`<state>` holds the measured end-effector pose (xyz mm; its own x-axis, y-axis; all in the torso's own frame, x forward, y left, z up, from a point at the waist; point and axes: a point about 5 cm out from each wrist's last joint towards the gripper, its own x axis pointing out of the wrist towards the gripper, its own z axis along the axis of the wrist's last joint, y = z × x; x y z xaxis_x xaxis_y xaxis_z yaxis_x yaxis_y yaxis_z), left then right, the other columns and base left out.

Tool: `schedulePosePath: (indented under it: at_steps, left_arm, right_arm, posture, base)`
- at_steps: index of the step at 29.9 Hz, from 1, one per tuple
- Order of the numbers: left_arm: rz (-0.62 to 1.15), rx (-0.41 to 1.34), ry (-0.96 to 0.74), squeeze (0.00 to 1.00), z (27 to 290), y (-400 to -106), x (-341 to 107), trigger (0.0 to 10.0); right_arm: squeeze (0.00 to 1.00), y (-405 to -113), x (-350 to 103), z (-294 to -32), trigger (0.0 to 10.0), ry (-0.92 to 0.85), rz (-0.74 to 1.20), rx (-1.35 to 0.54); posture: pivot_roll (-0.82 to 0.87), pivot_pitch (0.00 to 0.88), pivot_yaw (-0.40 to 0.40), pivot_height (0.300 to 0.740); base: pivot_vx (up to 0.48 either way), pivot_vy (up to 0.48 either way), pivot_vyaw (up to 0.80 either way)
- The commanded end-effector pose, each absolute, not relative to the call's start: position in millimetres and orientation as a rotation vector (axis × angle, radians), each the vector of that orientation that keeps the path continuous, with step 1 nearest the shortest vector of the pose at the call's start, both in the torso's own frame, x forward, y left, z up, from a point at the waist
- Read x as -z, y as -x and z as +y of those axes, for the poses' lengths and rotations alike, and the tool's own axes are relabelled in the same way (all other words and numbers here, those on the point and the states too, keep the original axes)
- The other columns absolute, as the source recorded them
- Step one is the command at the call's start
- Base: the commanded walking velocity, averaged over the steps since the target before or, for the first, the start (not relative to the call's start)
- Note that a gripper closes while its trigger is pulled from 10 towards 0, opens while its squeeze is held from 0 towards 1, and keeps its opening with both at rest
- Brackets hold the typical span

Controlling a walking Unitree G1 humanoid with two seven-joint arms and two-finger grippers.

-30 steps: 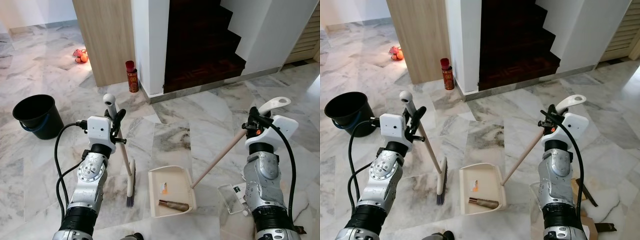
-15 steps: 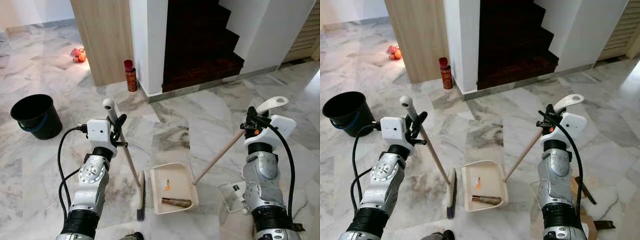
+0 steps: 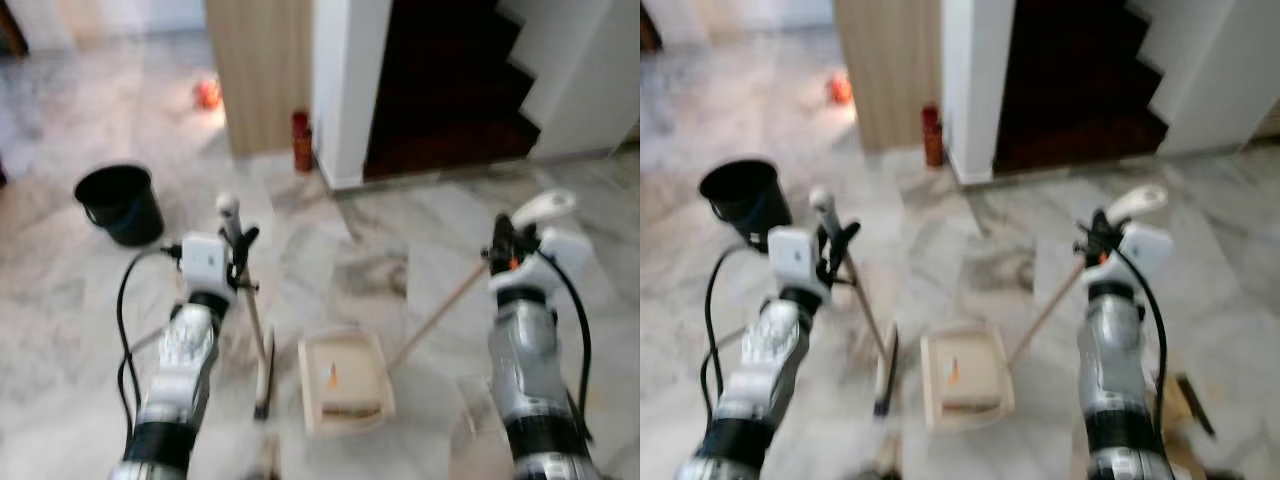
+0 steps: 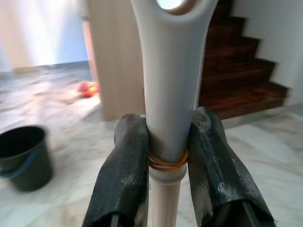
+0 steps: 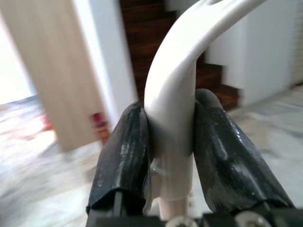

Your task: Sweep floor

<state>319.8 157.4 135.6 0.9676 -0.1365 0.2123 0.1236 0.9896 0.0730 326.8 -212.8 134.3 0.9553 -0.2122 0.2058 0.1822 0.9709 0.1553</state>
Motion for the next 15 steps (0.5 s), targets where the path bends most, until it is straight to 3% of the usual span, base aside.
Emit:
schedulePosePath:
  at_steps: [1, 15]
  left_arm:
    - [-0.260, 0.141, -0.076, 0.00, 152.9, -320.3, -144.6, 10.0]
    - [-0.277, 0.151, -0.097, 0.00, 150.2, -319.2, -146.6, 10.0]
  right_arm:
    - [0.00, -328.7, -145.1, -214.6, 10.0, -0.144, -0.270, 0.202]
    - [0.00, -331.1, -142.7, -209.2, 10.0, -0.179, -0.252, 0.170]
  posture:
    - [0.02, 0.066, -0.010, 0.740]
    - [0.02, 0.054, -0.014, 0.740]
  base:
    - [0.000, 0.000, 0.75]
    - [0.000, 0.000, 0.04]
